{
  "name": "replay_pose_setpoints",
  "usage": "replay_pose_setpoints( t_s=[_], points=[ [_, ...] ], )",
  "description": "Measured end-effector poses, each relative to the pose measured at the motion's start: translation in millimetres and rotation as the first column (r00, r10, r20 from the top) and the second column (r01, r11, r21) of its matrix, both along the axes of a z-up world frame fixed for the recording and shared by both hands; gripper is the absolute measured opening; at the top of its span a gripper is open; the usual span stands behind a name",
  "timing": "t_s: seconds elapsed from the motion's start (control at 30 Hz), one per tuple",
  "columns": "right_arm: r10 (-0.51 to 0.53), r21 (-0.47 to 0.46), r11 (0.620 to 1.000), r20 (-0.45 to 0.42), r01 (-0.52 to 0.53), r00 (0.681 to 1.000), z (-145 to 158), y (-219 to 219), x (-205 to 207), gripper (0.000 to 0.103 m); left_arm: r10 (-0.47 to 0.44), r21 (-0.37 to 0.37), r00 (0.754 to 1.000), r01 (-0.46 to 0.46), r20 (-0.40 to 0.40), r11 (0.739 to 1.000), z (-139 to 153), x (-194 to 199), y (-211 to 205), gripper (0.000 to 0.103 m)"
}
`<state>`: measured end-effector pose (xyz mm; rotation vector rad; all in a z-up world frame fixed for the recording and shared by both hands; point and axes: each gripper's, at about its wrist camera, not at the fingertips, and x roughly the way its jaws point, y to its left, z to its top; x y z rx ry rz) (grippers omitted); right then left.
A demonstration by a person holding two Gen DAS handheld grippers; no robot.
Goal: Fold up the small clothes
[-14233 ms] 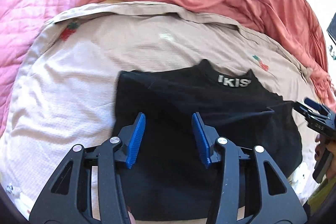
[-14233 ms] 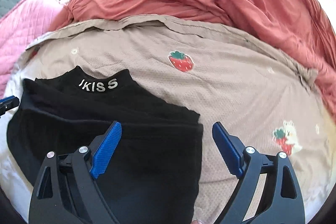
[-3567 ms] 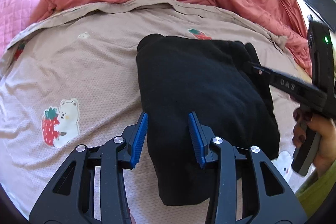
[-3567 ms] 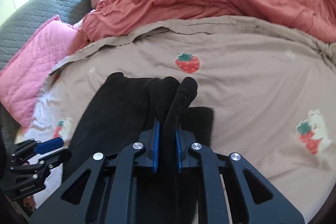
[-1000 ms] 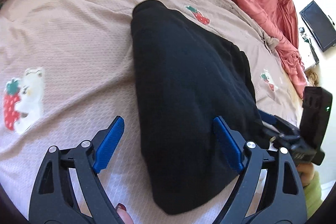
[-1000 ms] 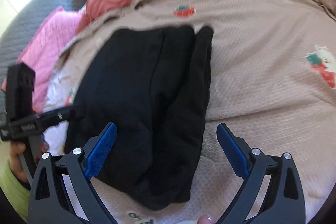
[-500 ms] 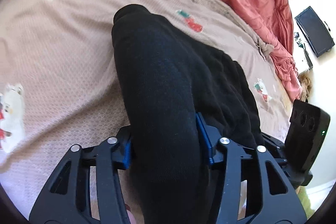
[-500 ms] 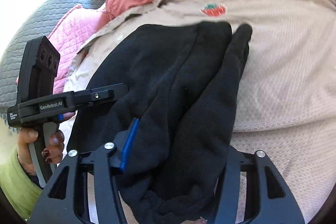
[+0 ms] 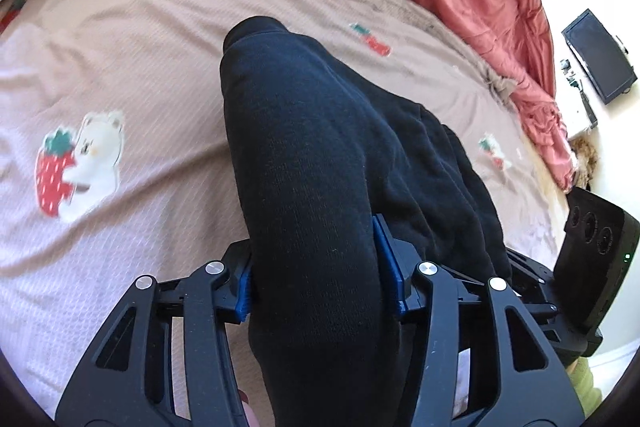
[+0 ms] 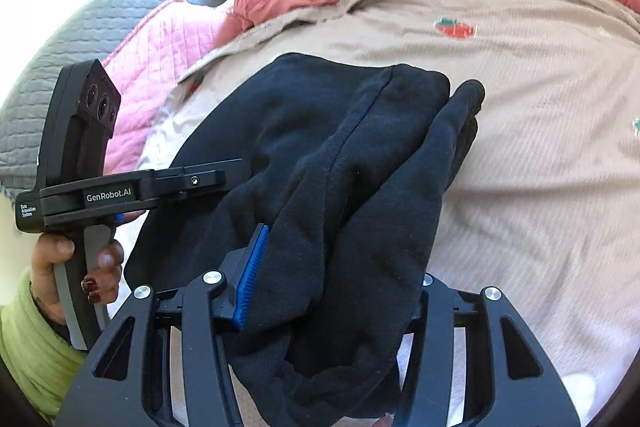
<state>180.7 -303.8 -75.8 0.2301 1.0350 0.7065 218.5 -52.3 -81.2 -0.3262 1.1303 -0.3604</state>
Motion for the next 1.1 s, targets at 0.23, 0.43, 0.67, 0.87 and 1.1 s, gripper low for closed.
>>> replay_pose_setpoints(
  t_s=[0.23,0.43,0.67,0.87,1.1],
  points=[
    [-0.051,-0.006,0.999,-0.041,0.051,0.998,-10,-1,-2,0.05,0.004,0.015,1.0,-0.004,0.002,1.0,-7,-4,2,0.048],
    [-0.103,-0.08,0.992,-0.03,0.1,0.994,-12,1,-10,0.064,0.006,0.04,1.0,-0.006,0.005,0.999,-11,-5,1,0.053],
    [-0.145,-0.164,0.976,-0.005,0.142,0.989,-15,5,-13,0.081,0.006,0.062,1.0,-0.006,0.007,0.998,-12,-4,2,0.059],
    [-0.152,-0.191,0.969,0.05,0.159,0.987,-1,1,-21,0.09,0.006,0.084,1.0,-0.008,0.021,0.996,-1,-8,4,0.061],
    [-0.184,-0.148,0.967,0.148,0.206,0.972,36,-16,-42,0.099,0.008,0.142,0.996,-0.021,0.087,0.99,33,-27,10,0.093]
  ],
)
